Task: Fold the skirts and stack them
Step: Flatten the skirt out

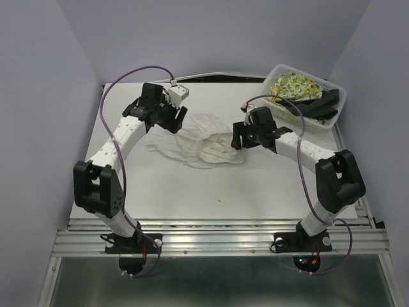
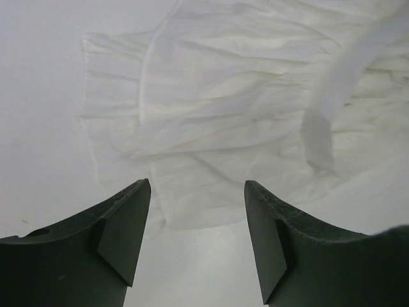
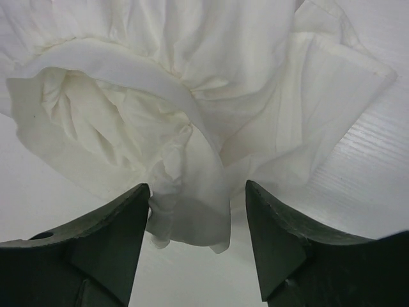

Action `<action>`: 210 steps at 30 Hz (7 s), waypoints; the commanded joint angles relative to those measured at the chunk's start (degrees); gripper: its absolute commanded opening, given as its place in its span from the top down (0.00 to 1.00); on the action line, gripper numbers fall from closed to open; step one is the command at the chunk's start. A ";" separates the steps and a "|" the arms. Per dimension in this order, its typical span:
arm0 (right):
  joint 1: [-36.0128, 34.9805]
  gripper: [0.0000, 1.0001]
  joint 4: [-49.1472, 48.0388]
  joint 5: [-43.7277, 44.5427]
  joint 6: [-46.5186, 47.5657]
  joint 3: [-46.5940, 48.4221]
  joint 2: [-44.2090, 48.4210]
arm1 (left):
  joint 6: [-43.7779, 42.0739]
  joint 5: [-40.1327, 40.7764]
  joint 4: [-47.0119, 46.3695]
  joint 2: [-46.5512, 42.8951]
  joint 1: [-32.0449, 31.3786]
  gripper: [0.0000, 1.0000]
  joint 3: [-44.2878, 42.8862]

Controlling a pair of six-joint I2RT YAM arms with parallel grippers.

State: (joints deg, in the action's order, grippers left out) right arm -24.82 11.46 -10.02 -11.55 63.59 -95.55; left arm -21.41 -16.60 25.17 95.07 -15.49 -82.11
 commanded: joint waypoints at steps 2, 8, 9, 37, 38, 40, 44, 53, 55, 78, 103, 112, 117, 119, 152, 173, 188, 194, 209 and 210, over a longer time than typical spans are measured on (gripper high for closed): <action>0.21 0.26 1.10 -0.61 4.07 1.80 4.93 | 2.42 -3.18 -1.43 -8.58 -6.21 0.27 8.69; 1.70 0.34 1.98 -0.96 7.85 0.48 6.43 | 6.02 -5.11 -3.19 -6.66 -10.44 0.28 11.00; 2.75 0.36 1.98 -1.23 8.21 0.39 6.25 | 6.20 -5.80 -3.28 -6.13 -10.62 0.29 10.92; 16.11 0.53 5.75 -21.51 15.07 4.16 3.09 | 9.02 -6.86 -5.92 0.30 -12.82 0.43 10.82; 16.90 0.52 6.46 -24.40 15.15 5.21 2.83 | 8.93 -7.04 -6.01 0.03 -12.82 0.43 11.00; 16.91 0.52 7.52 -28.79 15.07 5.49 2.56 | 8.84 -7.66 -6.01 0.03 -12.82 0.43 11.18; 16.91 0.51 8.83 -36.97 12.96 5.75 0.02 | 8.93 -8.71 -5.48 0.73 -12.90 0.41 10.65; 16.91 0.52 5.50 -43.51 6.54 3.30 -2.80 | 9.54 -9.50 -5.48 1.35 -12.90 0.40 10.91; 16.91 0.54 4.80 -43.42 6.37 2.59 -3.24 | 9.72 -9.59 -5.57 1.44 -12.90 0.40 10.83; 11.90 0.65 0.05 -39.46 6.98 1.27 -7.55 | 10.86 -9.42 -5.74 4.25 -12.90 0.46 9.07; 7.94 0.59 -3.55 -28.83 3.91 3.73 -9.48 | 15.17 4.47 -8.91 10.40 -12.90 0.60 5.20; 7.94 0.99 -1.19 -25.41 4.34 8.64 -7.82 | 14.64 5.43 -6.37 7.25 -12.82 1.00 3.98; 7.94 0.99 3.82 -6.54 9.69 13.57 -2.29 | 11.92 13.75 -2.76 0.84 -12.38 1.00 1.51; 7.94 0.99 4.00 1.20 10.84 14.89 -0.61 | 11.22 18.85 -1.45 -2.58 -12.03 1.00 0.55; 5.48 0.99 -9.87 31.38 25.79 54.85 -18.78 | 6.12 29.08 -17.07 2.37 1.85 1.00 -19.20; 6.01 0.99 -51.36 28.31 30.63 63.07 -46.04 | 2.52 25.39 -47.31 28.14 6.08 1.00 -30.14; 6.01 0.99 -58.93 24.61 29.57 36.70 -38.75 | 0.84 22.75 -54.88 21.13 6.17 1.00 -4.65; 6.01 0.99 -53.84 21.81 28.78 36.69 -34.89 | 1.63 21.61 -54.96 16.12 6.17 1.00 -1.22; 6.01 0.99 -44.42 22.67 29.22 52.85 -41.46 | -0.21 25.38 -54.08 21.73 6.17 1.00 -12.02; 6.01 0.99 -44.34 24.59 29.48 54.86 -44.17 | -0.04 26.09 -54.17 23.57 6.26 1.00 -13.24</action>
State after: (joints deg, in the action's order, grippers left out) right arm -21.91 -32.62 5.61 16.71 110.54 -134.45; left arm -20.51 2.07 -26.81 115.18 -11.77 -89.47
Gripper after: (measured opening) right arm 0.023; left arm 0.027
